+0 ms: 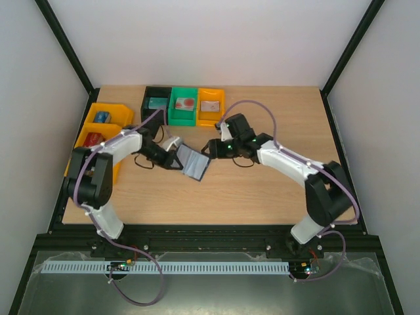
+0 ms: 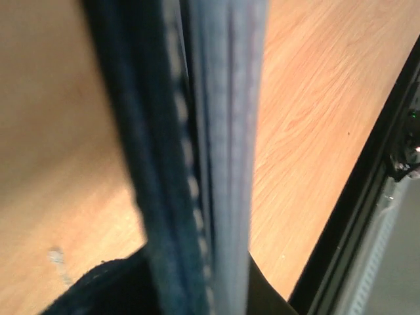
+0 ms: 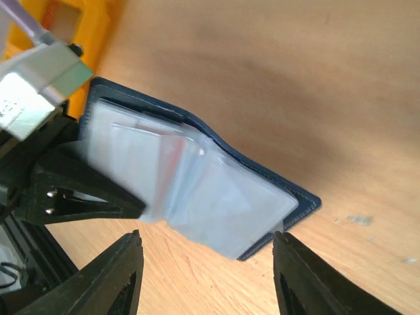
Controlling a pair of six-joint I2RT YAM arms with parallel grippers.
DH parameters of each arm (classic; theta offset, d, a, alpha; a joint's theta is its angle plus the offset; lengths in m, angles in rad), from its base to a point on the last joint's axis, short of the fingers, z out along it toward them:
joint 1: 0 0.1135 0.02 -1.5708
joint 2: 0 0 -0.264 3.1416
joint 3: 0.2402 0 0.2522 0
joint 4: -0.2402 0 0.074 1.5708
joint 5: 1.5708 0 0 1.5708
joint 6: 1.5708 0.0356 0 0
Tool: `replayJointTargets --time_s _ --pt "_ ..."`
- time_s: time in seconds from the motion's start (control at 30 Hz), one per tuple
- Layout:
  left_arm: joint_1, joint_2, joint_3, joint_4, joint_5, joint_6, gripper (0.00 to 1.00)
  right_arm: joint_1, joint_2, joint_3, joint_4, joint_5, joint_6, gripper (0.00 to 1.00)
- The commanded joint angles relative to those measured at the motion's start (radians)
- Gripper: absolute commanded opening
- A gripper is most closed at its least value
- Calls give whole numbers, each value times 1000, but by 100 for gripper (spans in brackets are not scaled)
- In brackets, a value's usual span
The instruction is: Take the credit cards out of the card holder
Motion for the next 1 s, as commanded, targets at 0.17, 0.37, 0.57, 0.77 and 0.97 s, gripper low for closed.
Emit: replayJointTargets --time_s 0.17,0.37,0.57,0.77,0.97 --pt "3 -293 370 -290 -115 183 2 -16 -298 101 26 52 -239 80" --pt "-1 -419 549 -357 -51 179 2 -16 -380 70 194 -62 -194 99" --pt "-27 -489 569 -361 24 141 2 11 -374 73 359 -228 -136 99" --pt "-38 -509 599 -391 133 168 2 73 -331 121 429 -227 -122 69" --pt "-38 -518 617 -406 159 176 3 86 -351 117 417 -184 -149 2"
